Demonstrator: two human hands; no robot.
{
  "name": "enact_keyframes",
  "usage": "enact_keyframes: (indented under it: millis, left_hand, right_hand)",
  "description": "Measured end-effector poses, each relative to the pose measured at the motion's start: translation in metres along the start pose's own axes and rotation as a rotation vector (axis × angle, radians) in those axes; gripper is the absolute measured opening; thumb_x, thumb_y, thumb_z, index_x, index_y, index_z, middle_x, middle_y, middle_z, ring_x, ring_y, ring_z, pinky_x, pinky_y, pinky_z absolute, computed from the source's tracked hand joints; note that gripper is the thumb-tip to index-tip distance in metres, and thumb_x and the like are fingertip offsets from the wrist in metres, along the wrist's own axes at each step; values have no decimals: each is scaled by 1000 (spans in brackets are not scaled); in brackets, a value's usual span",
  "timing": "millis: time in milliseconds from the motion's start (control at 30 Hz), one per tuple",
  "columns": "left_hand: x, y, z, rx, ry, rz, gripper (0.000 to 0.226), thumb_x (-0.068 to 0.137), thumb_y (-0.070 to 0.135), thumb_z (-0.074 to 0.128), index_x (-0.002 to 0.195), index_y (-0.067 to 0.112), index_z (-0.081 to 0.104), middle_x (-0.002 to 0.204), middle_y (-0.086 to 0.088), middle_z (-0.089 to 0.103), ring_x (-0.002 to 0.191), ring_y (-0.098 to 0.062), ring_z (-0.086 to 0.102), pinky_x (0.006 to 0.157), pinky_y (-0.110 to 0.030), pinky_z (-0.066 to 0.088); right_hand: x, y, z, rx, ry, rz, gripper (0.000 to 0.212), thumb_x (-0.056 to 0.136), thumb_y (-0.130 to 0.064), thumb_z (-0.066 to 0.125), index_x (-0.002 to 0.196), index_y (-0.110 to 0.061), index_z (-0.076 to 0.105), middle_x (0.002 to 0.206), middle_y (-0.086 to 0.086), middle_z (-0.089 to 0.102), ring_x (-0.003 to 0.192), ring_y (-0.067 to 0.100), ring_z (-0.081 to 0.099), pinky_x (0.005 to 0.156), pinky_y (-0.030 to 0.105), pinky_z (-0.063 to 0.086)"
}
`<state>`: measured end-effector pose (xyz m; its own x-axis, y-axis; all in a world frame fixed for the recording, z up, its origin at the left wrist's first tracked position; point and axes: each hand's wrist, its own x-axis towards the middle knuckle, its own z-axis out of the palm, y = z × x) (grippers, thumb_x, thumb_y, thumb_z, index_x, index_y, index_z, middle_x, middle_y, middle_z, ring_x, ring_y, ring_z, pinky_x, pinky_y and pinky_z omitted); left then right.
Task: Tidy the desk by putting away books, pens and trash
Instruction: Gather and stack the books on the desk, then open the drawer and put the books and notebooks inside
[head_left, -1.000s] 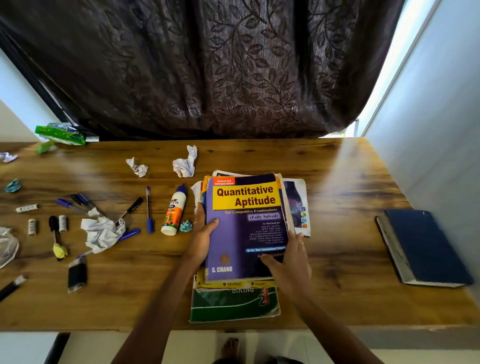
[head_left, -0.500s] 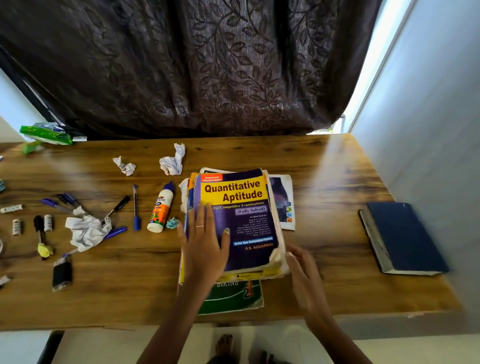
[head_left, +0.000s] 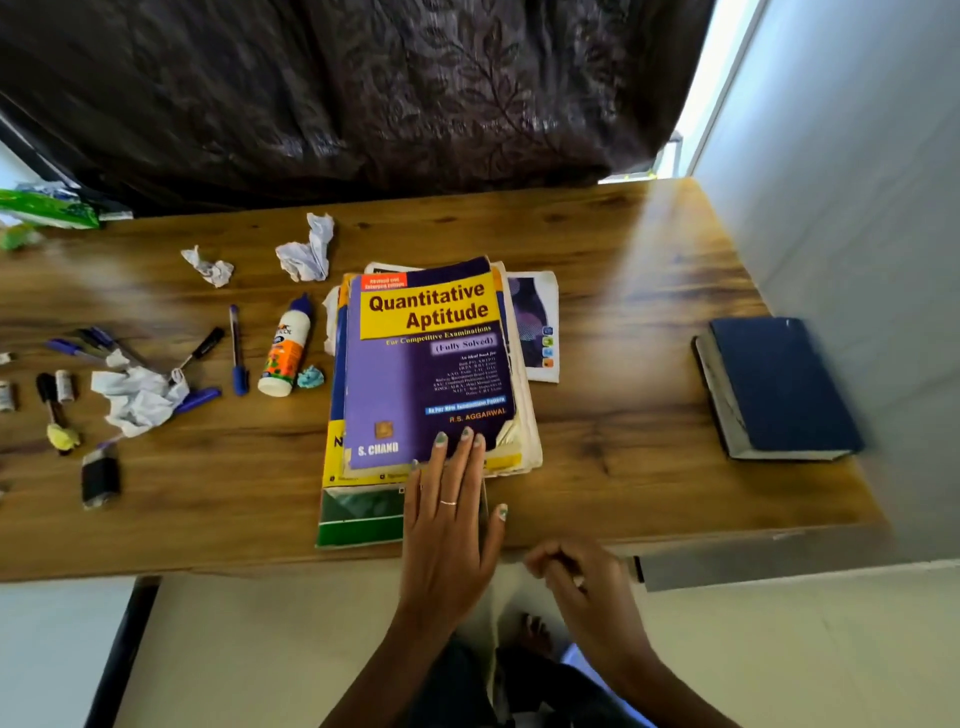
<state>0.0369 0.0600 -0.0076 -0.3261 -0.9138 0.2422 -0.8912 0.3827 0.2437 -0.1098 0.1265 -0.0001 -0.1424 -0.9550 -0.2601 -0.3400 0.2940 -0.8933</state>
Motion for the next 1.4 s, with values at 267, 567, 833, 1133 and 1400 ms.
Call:
enact_keyframes:
  millis: [267, 567, 833, 1133, 1400]
  left_hand:
    - [-58, -13, 23, 24, -127, 19, 69, 89, 42, 41, 149, 14, 20, 156, -3, 22, 145, -20, 17, 118, -40, 9]
    - [-75, -13, 21, 53, -147, 29, 80, 82, 32, 58, 150, 12, 19, 156, -7, 26, 145, -23, 18, 118, -44, 18]
    - [-121, -5, 21, 34, -203, -9, 78, 87, 35, 51, 152, 13, 13, 159, -4, 13, 147, -22, 10, 117, -44, 13]
    - [-146, -1, 8, 50, -149, -19, 63, 94, 47, 32, 146, 11, 34, 153, -6, 30, 144, -24, 23, 115, -48, 14]
    - [-171, 10, 8, 87, -337, -69, 64, 96, 51, 7, 149, 18, 24, 156, 0, 27, 147, -19, 13, 119, -39, 1]
  right_hand:
    - [28, 80, 12, 753, -107, 875, 19, 95, -8, 40, 85, -6, 55, 101, 18, 60, 106, 36, 55, 72, 34, 42]
    - [61, 125, 45, 1151, 247, 804, 38, 66, 23, 31, 73, -10, 49, 47, 5, 61, 60, 20, 61, 69, 28, 50]
    - [33, 145, 43, 1176, 185, 793, 35, 77, 22, 27, 76, -5, 49, 65, 16, 54, 74, 21, 52, 62, 28, 56]
    - [-75, 131, 36, 818, 36, 806, 20, 91, 6, 39, 82, -3, 54, 67, 13, 65, 64, 23, 65, 66, 31, 46]
    - [-155, 50, 46, 17, -200, 96, 21, 91, -9, 52, 77, -19, 64, 77, 8, 64, 71, 21, 57, 68, 36, 45]
